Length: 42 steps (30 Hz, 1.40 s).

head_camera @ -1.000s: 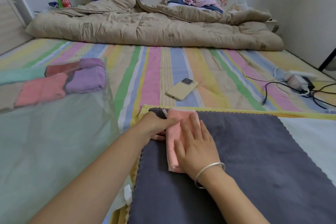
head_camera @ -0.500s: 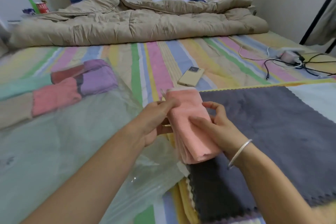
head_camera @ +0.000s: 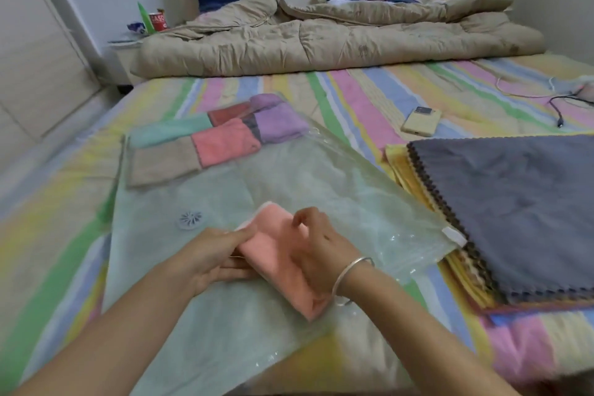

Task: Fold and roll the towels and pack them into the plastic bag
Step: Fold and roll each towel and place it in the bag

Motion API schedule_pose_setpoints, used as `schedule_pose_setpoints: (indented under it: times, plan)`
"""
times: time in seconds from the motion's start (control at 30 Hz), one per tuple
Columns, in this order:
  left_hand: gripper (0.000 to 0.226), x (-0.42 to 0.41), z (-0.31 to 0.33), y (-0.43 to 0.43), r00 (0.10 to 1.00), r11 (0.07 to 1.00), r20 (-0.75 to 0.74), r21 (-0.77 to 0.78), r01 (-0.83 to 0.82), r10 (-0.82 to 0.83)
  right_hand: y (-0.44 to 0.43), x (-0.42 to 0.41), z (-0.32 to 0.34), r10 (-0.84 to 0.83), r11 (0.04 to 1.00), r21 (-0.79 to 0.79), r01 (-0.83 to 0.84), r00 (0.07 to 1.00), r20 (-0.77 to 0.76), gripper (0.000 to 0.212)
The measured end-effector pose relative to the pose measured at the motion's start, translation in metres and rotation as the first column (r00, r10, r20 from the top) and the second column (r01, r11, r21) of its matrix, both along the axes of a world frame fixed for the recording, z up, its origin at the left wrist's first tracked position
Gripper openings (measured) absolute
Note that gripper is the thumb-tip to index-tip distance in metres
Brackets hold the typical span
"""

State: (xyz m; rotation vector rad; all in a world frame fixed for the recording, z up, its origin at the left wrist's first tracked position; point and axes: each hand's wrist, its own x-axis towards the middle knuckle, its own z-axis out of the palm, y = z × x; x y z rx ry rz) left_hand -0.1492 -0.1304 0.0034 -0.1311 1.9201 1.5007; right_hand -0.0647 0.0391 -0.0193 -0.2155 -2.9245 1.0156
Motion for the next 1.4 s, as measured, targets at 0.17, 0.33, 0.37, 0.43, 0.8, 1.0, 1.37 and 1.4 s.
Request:
schedule_pose_setpoints:
  times: [0.17,0.33,0.37,0.43,0.8,1.0,1.37,1.4]
  plan:
    - [0.033,0.005,-0.013,-0.014,0.993,0.993,0.004,0.028,-0.116,0.116,-0.040,-0.006,0.006,0.053,0.878,0.470,-0.086,0.995,0.083,0.029]
    - [0.029,0.005,-0.013,-0.011,0.981,0.977,0.022,0.096,-0.192,0.190,-0.053,-0.001,0.010,-0.002,0.845,0.519,-0.128,0.970,0.242,0.083]
    - [0.028,0.006,-0.011,-0.012,0.980,0.975,0.024,0.106,-0.197,0.196,-0.055,0.000,0.009,-0.011,0.835,0.537,-0.120,0.972,0.234,0.080]
    - [0.024,0.009,-0.004,-0.014,0.981,0.971,0.043,0.139,-0.194,0.190,-0.056,0.001,0.007,-0.038,0.841,0.537,-0.063,0.984,0.175,0.067]
    - [0.044,0.093,-0.029,-0.032,0.501,0.856,-0.717,-0.507,0.102,-0.485,0.003,0.030,0.022,-0.235,0.968,-0.067,0.241,0.968,0.087,0.016]
    - [0.059,0.093,-0.041,-0.036,0.264,0.665,-0.624,-0.740,0.100,-0.735,0.024,0.062,0.030,-0.258,0.949,-0.178,0.262,0.965,0.049,0.011]
    - [0.013,0.075,-0.018,-0.047,0.916,0.976,-0.342,-0.137,0.172,-0.209,0.017,0.127,0.045,-0.094,0.969,-0.246,0.024,0.957,-0.276,0.038]
    - [0.016,0.075,-0.016,-0.046,0.937,0.984,-0.305,-0.096,0.149,-0.172,0.017,0.134,0.045,-0.086,0.974,-0.228,0.015,0.949,-0.303,0.036]
